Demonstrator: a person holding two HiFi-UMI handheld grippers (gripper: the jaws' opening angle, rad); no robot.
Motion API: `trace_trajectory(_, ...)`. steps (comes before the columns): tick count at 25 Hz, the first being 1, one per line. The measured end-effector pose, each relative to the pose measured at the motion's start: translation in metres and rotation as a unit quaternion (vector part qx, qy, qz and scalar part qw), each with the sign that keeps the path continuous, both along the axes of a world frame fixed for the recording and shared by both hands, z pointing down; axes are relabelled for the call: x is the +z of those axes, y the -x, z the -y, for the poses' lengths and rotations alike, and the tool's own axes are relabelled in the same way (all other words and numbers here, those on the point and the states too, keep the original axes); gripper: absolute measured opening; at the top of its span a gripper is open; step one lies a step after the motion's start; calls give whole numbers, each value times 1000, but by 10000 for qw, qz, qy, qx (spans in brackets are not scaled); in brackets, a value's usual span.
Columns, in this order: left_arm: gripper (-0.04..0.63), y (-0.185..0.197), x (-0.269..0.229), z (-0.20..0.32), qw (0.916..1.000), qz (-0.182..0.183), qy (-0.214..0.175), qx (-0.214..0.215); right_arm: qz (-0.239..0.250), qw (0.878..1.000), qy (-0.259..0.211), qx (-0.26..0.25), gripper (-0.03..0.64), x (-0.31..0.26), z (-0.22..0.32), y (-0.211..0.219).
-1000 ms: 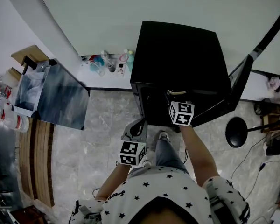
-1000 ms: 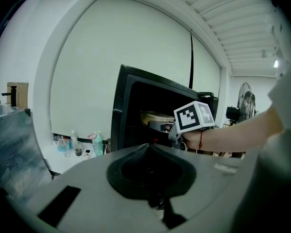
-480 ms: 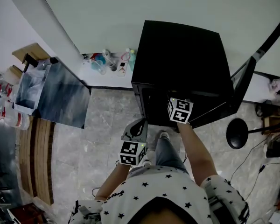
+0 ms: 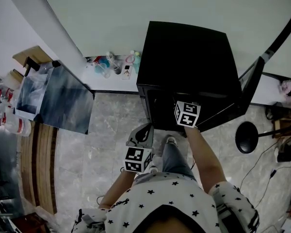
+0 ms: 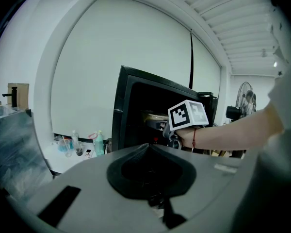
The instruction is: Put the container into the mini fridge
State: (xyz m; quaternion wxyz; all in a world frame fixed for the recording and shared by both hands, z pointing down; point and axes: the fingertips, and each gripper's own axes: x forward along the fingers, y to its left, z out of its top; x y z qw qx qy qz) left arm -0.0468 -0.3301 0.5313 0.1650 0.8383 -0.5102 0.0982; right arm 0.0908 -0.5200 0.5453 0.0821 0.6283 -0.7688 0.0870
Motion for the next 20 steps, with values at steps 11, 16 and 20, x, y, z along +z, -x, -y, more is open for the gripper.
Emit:
trace_trajectory(11, 12, -1, -8, -33, 9998, -69, -30, 186, -29, 10000, 71, 17, 525, -5, -49, 1)
trace_trajectory(16, 12, 0, -11, -52, 9995, -67, -89, 295, 23, 10000, -7, -87, 525, -17, -82, 6)
trace_trajectory(20, 12, 1, -17, -66, 9992, -75, -152, 372, 18, 9996, -105, -265, 523, -30, -112, 11)
